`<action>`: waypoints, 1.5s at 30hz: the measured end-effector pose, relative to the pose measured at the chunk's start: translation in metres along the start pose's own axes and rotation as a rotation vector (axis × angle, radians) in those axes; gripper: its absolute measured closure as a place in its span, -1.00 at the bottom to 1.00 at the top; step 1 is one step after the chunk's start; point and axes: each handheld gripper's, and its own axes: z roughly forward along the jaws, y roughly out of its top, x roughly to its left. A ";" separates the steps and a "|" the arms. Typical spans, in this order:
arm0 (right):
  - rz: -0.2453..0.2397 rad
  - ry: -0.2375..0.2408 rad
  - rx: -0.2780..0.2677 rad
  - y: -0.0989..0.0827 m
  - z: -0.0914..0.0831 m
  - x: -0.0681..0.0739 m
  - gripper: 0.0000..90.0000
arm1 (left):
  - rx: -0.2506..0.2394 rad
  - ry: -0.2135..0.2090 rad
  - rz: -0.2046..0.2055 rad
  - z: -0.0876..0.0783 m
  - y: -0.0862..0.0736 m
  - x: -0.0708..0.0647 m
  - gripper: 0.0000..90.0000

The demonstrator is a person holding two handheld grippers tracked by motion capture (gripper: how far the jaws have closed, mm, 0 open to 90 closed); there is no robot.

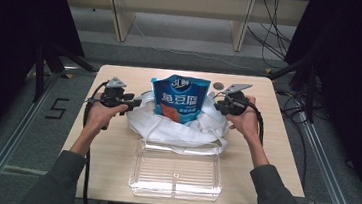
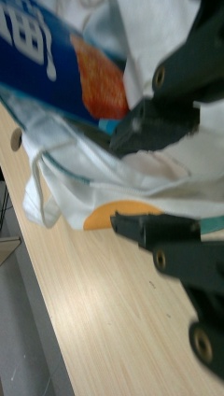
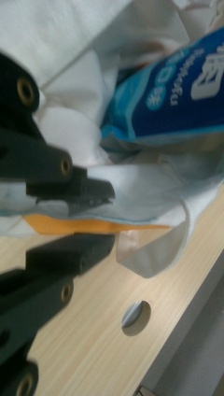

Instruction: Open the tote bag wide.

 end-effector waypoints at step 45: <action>0.097 0.006 -0.030 0.004 -0.005 -0.027 0.01 | -0.036 -0.011 -0.123 0.017 -0.010 0.023 -0.12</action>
